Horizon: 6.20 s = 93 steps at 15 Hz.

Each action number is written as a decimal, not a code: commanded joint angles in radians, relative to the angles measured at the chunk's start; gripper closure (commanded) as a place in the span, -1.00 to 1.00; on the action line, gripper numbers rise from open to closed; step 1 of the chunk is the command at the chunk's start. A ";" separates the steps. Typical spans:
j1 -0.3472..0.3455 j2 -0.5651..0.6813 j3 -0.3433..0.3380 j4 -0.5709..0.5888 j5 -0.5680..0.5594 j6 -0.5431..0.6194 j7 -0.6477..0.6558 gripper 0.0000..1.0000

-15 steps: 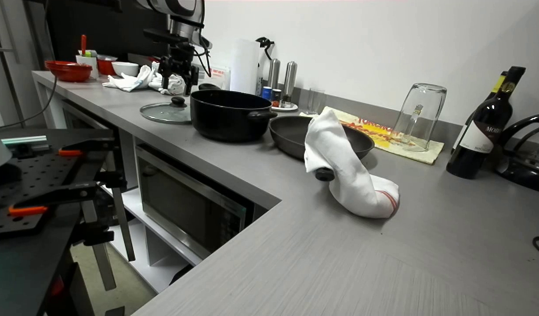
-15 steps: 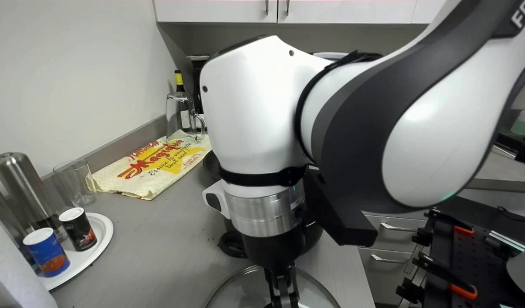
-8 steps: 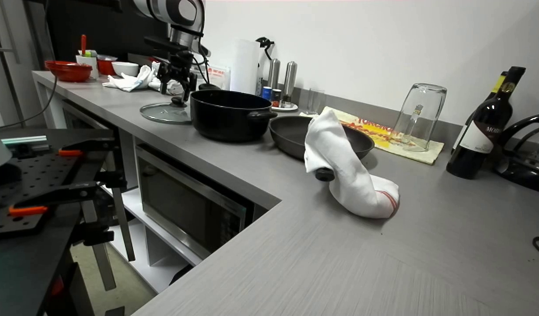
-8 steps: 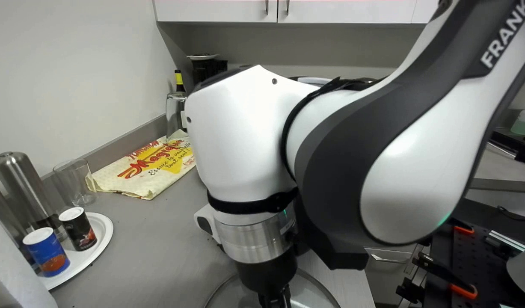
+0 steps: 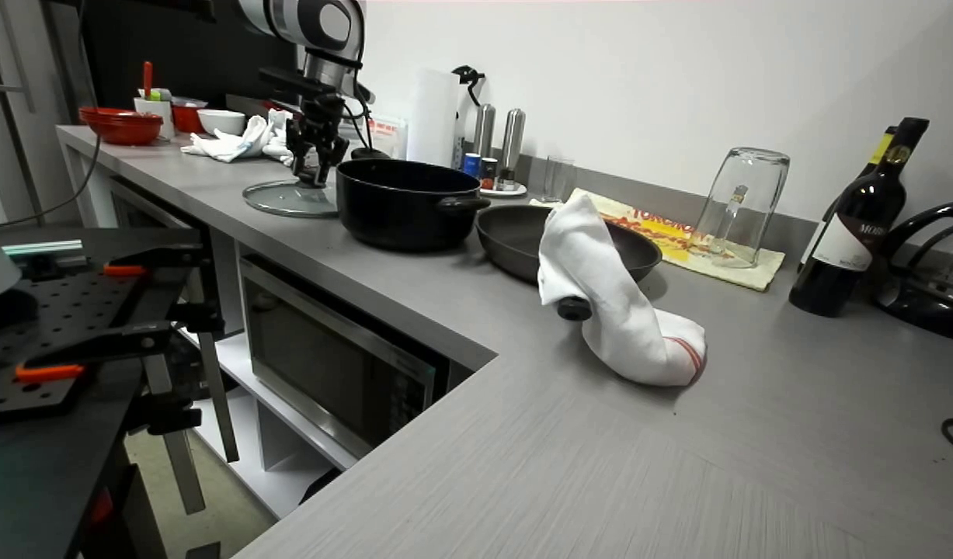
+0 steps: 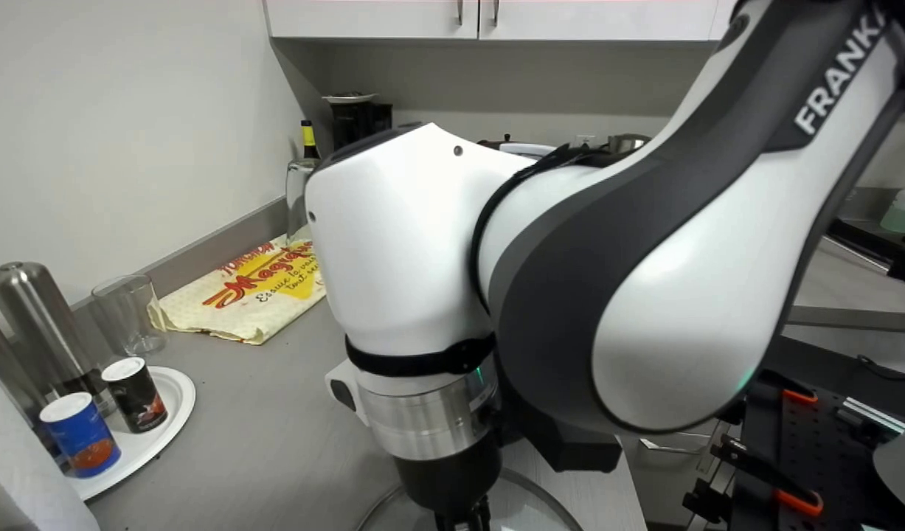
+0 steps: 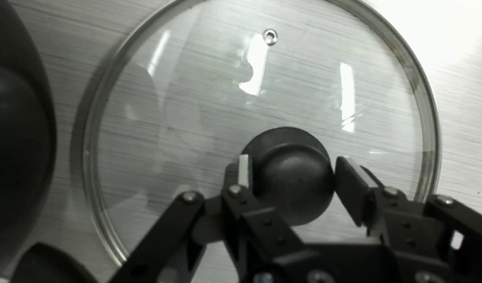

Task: Pick up the lid, and then place it on the pot

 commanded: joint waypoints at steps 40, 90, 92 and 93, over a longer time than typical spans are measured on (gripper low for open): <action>-0.035 -0.471 0.031 -0.338 0.091 -0.064 0.019 0.50; -0.269 -0.183 -0.176 0.150 0.047 -0.295 -0.063 0.50; -0.270 -0.178 -0.176 0.148 0.049 -0.294 -0.065 0.50; -0.271 -0.176 -0.176 0.148 0.051 -0.294 -0.066 0.50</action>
